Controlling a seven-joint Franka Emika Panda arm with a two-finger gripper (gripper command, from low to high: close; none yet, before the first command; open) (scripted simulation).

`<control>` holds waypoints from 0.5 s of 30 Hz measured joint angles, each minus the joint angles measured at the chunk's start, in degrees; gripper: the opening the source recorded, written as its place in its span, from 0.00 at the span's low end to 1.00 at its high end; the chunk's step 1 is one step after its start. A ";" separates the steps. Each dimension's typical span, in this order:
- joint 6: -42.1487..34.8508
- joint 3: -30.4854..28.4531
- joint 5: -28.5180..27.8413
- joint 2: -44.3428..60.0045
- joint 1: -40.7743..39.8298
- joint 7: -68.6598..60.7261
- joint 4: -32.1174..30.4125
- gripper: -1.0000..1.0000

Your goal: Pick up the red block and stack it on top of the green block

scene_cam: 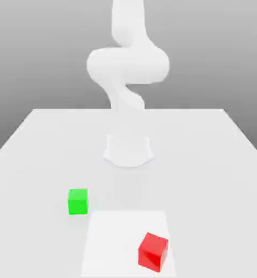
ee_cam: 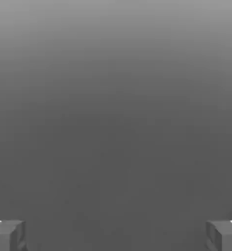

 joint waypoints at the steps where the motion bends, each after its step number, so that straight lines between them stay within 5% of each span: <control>1: 0.90 0.93 -0.40 2.26 -0.72 1.55 -0.51 0.50; 15: 12.52 8.82 -6.72 31.66 -5.90 22.44 -7.13 0.50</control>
